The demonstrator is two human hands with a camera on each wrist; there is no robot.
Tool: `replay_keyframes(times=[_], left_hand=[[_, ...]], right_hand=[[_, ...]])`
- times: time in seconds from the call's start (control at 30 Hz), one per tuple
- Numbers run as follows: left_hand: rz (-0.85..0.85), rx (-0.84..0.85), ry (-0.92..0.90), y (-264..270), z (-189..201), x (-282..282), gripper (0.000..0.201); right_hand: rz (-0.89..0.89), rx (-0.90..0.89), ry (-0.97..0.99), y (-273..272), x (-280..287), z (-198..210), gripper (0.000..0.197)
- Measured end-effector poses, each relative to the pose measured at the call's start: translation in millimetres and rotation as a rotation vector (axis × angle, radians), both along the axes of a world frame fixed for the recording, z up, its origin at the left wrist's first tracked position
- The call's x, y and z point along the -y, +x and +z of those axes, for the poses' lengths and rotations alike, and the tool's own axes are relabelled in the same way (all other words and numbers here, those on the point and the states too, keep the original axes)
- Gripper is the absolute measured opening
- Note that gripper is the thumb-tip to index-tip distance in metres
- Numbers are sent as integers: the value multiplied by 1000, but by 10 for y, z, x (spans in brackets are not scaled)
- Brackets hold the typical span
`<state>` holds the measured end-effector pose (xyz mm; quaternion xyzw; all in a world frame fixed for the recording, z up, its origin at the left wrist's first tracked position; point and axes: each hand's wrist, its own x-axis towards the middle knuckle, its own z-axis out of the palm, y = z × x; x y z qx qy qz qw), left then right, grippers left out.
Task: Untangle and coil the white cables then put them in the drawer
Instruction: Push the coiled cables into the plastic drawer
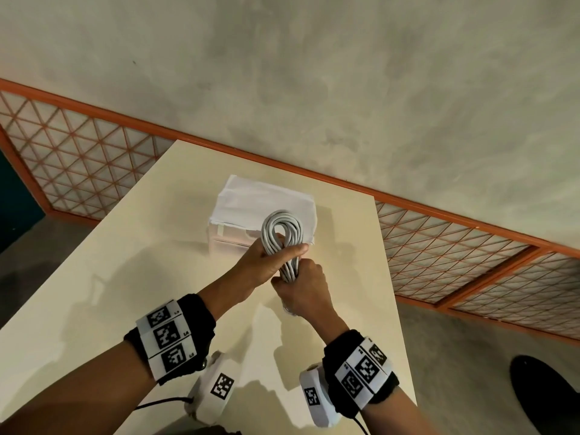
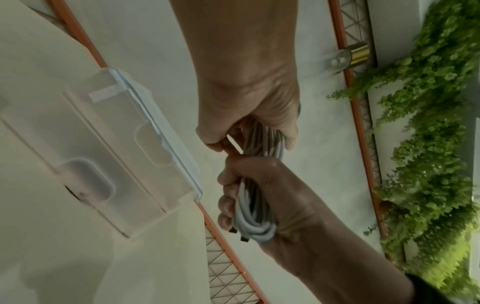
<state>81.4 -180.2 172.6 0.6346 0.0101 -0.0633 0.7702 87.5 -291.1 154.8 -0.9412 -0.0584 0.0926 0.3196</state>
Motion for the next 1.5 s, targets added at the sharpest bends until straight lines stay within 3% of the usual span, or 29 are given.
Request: replay_keyframes(times=[0.1, 0.17, 0.3, 0.43, 0.6, 0.73, 0.97, 1.03, 1.1, 1.13, 1.3, 1.5], left_hand=[[-65, -27, -42, -1, 2, -6, 9], [-121, -52, -191, 12, 38, -56, 6], [-154, -76, -629, 135, 98, -209, 45], [-86, -128, -615, 166, 148, -158, 27], [146, -246, -499, 183, 75, -68, 43], [204, -254, -425, 199, 12, -28, 46], [34, -360, -562, 192, -27, -117, 37], [82, -392, -545, 210, -76, -102, 42], [168, -409, -538, 228, -151, -72, 44], [206, -414, -536, 237, -194, -61, 45], [305, -404, -597, 284, -376, -25, 43], [263, -421, -607, 360, -631, 2, 40]], right_hand=[[103, -121, 208, 24, 69, 68, 26], [201, -224, 297, 40, 111, 156, 23], [343, -384, 345, 17, 115, 195, 31], [359, -432, 328, -20, 72, 132, 24], [304, -218, 98, -92, 5, -14, 35], [267, -39, -117, -156, -11, -95, 35], [388, -327, 89, -29, 122, -34, 21], [407, -367, 100, -32, 132, -46, 26], [423, -400, 120, -53, 126, -83, 16], [422, -391, 130, -64, 119, -110, 8], [312, -77, -117, -58, 118, -295, 19], [255, -216, -16, 8, 185, -488, 35]])
